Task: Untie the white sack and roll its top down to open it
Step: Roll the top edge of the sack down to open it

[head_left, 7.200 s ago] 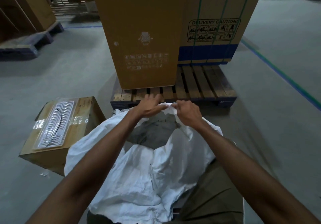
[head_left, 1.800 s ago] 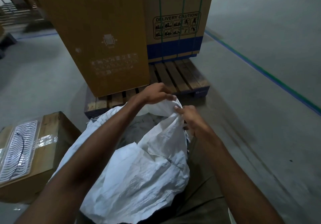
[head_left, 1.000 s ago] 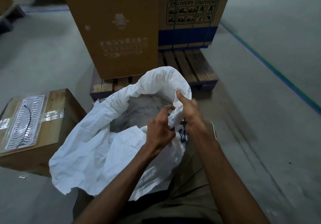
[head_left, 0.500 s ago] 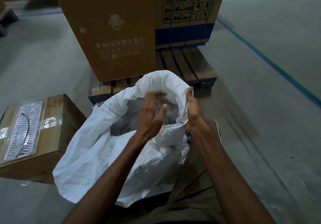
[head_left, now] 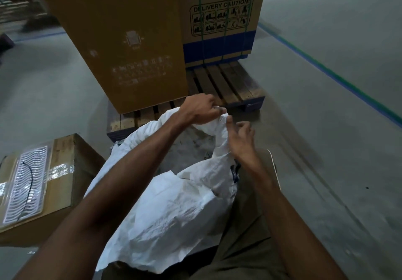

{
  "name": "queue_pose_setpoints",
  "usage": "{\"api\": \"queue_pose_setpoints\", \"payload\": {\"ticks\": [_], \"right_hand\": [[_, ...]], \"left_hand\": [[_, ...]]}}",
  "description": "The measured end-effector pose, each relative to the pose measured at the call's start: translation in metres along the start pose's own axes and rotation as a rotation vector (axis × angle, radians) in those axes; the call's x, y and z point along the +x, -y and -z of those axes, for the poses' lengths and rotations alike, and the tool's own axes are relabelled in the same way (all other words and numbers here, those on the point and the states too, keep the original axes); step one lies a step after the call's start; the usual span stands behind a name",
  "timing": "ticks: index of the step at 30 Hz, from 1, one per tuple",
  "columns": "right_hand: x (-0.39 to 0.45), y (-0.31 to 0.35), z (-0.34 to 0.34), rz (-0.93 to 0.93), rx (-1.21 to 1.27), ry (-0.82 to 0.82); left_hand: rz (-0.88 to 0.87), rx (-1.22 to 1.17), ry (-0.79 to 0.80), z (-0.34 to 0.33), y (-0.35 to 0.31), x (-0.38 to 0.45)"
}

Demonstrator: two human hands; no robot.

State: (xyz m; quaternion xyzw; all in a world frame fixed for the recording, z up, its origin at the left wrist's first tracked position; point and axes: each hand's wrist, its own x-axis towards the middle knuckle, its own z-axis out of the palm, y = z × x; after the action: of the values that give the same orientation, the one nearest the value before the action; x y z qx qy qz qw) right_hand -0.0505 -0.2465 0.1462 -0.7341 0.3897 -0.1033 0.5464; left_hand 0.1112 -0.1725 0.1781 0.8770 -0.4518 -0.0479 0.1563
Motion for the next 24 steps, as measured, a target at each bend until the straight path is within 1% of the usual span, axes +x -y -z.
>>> {"api": "queue_pose_setpoints", "payload": {"ticks": [1, 3, 6, 7, 9, 11, 12, 13, 15, 17, 19, 20, 21, 22, 23, 24], "right_hand": [[-0.003, -0.005, -0.007, 0.055, -0.026, -0.052], [-0.007, -0.012, -0.018, 0.054, 0.001, -0.077], [-0.002, -0.020, -0.023, -0.107, 0.149, -0.073], [0.001, -0.018, -0.021, -0.158, 0.211, -0.069], [0.001, -0.011, -0.012, -0.219, 0.202, -0.018], [-0.002, -0.004, -0.007, -0.218, 0.145, 0.057], [-0.005, -0.003, -0.006, -0.216, 0.164, 0.078], [-0.008, -0.001, -0.007, -0.217, 0.187, 0.088], [-0.007, 0.002, -0.008, -0.224, 0.272, 0.059], [0.001, 0.004, -0.010, -0.293, 0.403, 0.054], [0.008, 0.005, -0.010, -0.395, 0.529, 0.101], [0.011, 0.002, -0.012, -0.429, 0.609, 0.107], [0.013, -0.001, -0.010, -0.462, 0.661, 0.110], [0.010, -0.003, -0.006, -0.488, 0.745, 0.126], [0.006, -0.002, -0.003, -0.516, 0.836, 0.154], [0.008, -0.004, -0.001, -0.523, 0.935, 0.163]], "left_hand": [[0.026, 0.011, 0.042, 0.002, 0.001, 0.003], [0.052, 0.006, 0.168, 0.005, 0.001, 0.006], [0.056, -0.096, 0.321, 0.007, 0.003, 0.007], [0.053, -0.115, 0.342, 0.008, 0.002, 0.007], [0.052, -0.152, 0.352, 0.012, 0.003, 0.006], [0.068, -0.208, 0.326, 0.013, 0.006, 0.007], [0.080, -0.237, 0.312, 0.014, 0.007, 0.009], [0.083, -0.262, 0.295, 0.014, 0.008, 0.010], [0.070, -0.264, 0.243, 0.013, 0.006, 0.013], [0.039, -0.130, 0.148, 0.011, 0.000, 0.010], [0.007, 0.043, 0.011, 0.009, -0.007, -0.003], [-0.007, 0.025, -0.085, 0.007, -0.009, -0.016], [-0.029, -0.085, -0.182, 0.006, -0.012, -0.034], [-0.043, -0.241, -0.242, 0.004, -0.016, -0.054], [-0.040, -0.405, -0.235, 0.000, -0.020, -0.076], [-0.007, -0.535, -0.141, -0.008, -0.023, -0.098]]}}
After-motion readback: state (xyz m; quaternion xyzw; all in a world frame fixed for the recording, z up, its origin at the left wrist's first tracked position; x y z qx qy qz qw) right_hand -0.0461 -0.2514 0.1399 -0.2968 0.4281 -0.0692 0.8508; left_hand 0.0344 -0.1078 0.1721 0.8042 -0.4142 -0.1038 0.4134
